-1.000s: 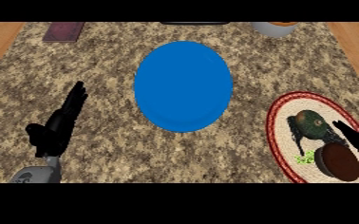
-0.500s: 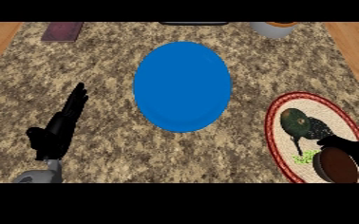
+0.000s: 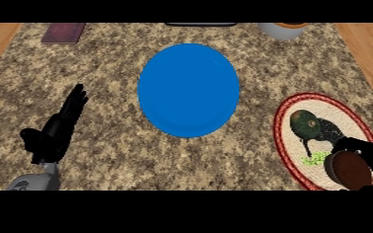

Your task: Pick the cupcake from the placemat and place it in the plate

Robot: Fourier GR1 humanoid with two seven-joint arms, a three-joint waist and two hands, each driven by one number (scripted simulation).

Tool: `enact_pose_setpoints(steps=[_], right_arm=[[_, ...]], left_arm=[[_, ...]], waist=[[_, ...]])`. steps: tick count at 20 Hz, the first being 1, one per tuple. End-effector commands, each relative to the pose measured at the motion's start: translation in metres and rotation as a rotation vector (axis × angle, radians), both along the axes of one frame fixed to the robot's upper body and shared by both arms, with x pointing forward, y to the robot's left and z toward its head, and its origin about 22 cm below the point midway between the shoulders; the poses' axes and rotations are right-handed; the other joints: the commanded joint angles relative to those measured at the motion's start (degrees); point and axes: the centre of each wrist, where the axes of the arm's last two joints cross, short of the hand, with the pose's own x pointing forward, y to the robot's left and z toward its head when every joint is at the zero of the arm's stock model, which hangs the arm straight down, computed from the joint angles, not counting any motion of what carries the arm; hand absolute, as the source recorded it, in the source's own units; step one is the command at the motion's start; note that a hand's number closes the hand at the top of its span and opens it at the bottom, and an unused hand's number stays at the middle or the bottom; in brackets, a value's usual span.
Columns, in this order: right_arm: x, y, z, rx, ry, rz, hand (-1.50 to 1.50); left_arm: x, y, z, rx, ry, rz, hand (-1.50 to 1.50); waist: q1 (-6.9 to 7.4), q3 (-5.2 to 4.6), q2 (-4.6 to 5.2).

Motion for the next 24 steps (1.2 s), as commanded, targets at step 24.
enact_pose_setpoints(steps=[24], right_arm=[[0.129,0.028,0.132,0.21,-0.598,0.334,1.5]], left_arm=[[0.002,-0.005,-0.016,-0.012,0.019,-0.001,0.0]], waist=[[0.12,0.91,0.23]])
